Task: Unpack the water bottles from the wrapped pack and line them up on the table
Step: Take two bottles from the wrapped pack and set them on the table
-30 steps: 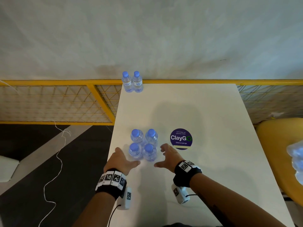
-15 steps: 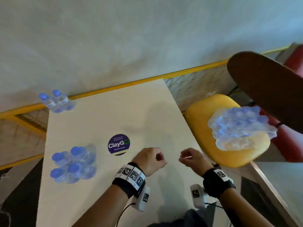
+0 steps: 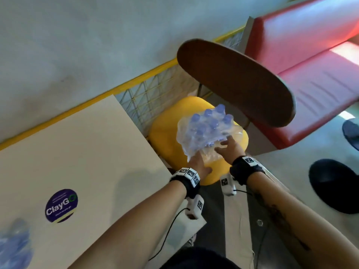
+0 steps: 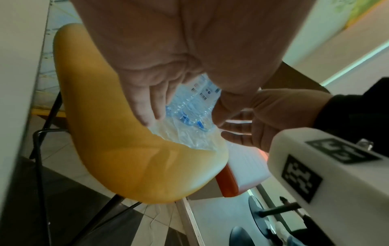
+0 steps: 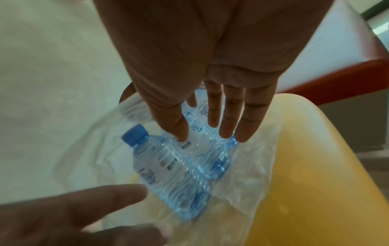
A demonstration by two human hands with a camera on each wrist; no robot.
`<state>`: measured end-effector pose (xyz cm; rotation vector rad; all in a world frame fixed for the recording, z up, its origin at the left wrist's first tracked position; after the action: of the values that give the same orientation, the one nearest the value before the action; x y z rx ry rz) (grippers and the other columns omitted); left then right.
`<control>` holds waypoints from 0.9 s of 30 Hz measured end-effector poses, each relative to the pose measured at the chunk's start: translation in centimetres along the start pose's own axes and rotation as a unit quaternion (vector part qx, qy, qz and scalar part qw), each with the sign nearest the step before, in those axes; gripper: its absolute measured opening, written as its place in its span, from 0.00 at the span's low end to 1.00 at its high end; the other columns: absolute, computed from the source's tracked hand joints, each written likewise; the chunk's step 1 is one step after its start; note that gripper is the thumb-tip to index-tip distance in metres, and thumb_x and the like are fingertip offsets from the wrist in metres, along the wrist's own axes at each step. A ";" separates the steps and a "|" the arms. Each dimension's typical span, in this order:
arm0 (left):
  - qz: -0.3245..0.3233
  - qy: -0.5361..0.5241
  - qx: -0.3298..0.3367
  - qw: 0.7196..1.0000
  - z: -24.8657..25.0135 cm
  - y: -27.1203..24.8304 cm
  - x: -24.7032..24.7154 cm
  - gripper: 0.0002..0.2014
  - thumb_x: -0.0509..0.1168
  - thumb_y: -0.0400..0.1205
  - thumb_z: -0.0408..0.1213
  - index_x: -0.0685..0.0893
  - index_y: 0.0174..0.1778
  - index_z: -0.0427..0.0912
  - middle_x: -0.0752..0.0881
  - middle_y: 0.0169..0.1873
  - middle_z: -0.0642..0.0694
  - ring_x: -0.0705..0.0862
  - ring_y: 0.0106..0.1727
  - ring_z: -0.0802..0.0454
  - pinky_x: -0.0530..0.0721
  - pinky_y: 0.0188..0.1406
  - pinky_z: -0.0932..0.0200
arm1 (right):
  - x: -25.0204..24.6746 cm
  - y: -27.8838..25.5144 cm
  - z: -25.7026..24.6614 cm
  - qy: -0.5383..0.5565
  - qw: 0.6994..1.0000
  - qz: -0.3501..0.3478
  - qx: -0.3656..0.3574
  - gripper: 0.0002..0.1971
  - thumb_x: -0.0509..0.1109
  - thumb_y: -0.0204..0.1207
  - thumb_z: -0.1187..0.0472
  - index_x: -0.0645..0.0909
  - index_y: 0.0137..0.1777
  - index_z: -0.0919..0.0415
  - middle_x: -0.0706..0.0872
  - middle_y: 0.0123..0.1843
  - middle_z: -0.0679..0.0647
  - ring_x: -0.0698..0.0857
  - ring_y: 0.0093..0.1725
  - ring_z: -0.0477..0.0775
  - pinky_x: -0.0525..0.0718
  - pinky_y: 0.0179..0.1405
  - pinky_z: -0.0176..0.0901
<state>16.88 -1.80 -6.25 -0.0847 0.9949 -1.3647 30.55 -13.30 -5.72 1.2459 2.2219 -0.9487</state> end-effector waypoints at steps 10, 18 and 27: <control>0.132 -0.016 -0.008 0.991 2.4 5.9 -3.9 0.20 0.70 0.87 0.49 0.88 0.68 0.39 0.90 0.62 0.38 0.88 0.62 0.38 0.82 0.55 0.53 | 1.4 6.2 -1.9 -0.220 0.971 -0.091 -0.022 0.24 0.71 0.73 0.34 0.83 0.59 0.50 0.89 0.42 0.50 0.86 0.44 0.54 0.78 0.36 0.42; 0.101 0.013 0.025 0.994 1.9 5.3 -3.9 0.21 0.76 0.83 0.41 0.83 0.72 0.44 0.88 0.62 0.38 0.88 0.59 0.42 0.87 0.61 0.50 | -0.7 2.7 -2.0 -0.129 0.987 -0.044 -0.089 0.21 0.86 0.61 0.57 0.84 0.53 0.58 0.89 0.47 0.52 0.88 0.49 0.58 0.82 0.44 0.45; 0.133 -0.057 0.182 0.972 -2.2 -7.2 -6.5 0.35 0.83 0.64 0.56 0.86 0.63 0.43 0.81 0.57 0.54 0.84 0.55 0.58 0.84 0.61 0.66 | -0.3 -5.9 -3.6 -0.100 0.973 -0.024 -0.204 0.25 0.88 0.55 0.52 0.75 0.42 0.54 0.82 0.39 0.48 0.79 0.38 0.52 0.72 0.32 0.38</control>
<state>10.72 2.72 0.13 0.2373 0.6216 -1.2579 25.53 -13.03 -0.99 0.8730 2.1500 -0.5622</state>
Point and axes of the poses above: each hand's wrist, its own y-axis towards the middle knuckle, its own x-axis out of the palm, z = x × y, the point moved 5 cm from there along y, towards the middle knuckle
